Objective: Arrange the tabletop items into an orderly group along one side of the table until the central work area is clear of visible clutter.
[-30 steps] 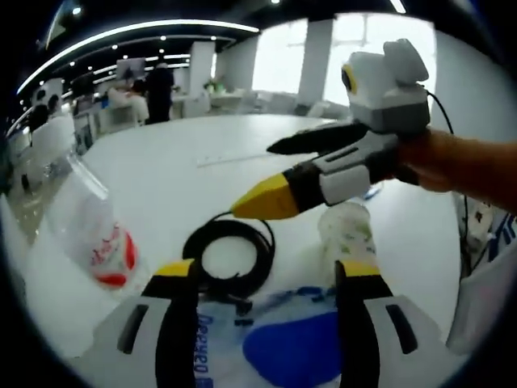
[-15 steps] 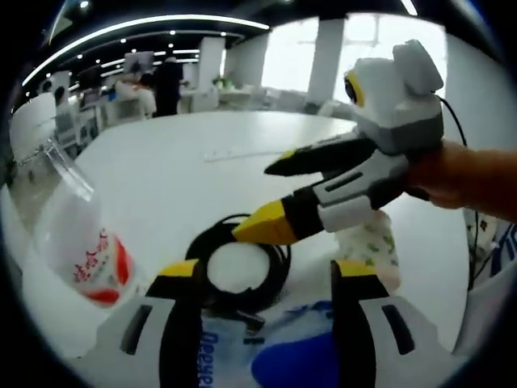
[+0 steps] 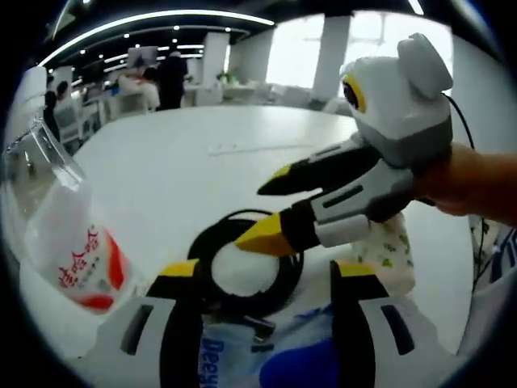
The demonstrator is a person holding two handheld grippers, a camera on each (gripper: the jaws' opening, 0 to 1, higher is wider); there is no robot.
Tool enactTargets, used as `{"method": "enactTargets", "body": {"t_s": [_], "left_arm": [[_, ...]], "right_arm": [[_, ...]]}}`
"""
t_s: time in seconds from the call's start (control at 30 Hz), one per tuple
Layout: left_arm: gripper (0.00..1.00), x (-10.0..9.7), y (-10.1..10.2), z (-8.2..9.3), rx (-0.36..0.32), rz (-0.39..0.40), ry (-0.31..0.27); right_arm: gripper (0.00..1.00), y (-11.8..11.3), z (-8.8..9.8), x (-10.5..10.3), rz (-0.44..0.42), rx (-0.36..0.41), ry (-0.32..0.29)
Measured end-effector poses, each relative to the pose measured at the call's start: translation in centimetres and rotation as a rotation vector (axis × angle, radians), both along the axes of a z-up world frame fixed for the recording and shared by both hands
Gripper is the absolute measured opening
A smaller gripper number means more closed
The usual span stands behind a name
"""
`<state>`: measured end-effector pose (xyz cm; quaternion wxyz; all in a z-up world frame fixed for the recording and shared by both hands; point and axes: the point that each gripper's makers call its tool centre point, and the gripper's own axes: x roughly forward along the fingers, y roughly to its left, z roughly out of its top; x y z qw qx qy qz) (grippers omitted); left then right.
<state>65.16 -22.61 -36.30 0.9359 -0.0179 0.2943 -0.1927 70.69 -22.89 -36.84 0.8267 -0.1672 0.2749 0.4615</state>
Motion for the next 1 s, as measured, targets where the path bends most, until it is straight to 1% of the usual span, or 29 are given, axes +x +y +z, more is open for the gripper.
{"method": "enactTargets", "body": {"t_s": [0.17, 0.33, 0.57, 0.7, 0.73, 0.83, 1.0], "left_arm": [[0.6, 0.3, 0.2, -0.2, 0.009, 0.013, -0.002], [0.62, 0.4, 0.3, -0.4, 0.025, 0.019, -0.003], [0.64, 0.3, 0.2, -0.8, 0.021, 0.018, 0.01], [0.65, 0.4, 0.3, -0.6, 0.02, 0.021, 0.007], [0.65, 0.5, 0.3, -0.6, 0.021, 0.023, 0.005], [0.65, 0.5, 0.4, -0.6, 0.023, 0.027, 0.004], [0.65, 0.6, 0.5, -0.8, 0.021, 0.024, 0.01]], "right_arm": [[0.39, -0.2, -0.5, 0.1, -0.001, -0.023, 0.008], [0.37, -0.3, -1.1, 0.0, 0.013, -0.06, 0.002], [0.32, -0.4, -2.0, -0.1, 0.013, -0.087, 0.015], [0.3, -0.3, -2.4, -0.2, 0.014, -0.098, 0.02], [0.28, -0.3, -2.4, -0.3, 0.016, -0.101, 0.021], [0.26, -0.5, -2.8, -0.3, 0.016, -0.124, 0.014], [0.22, -0.6, -2.8, 0.0, -0.007, -0.119, 0.016]]}}
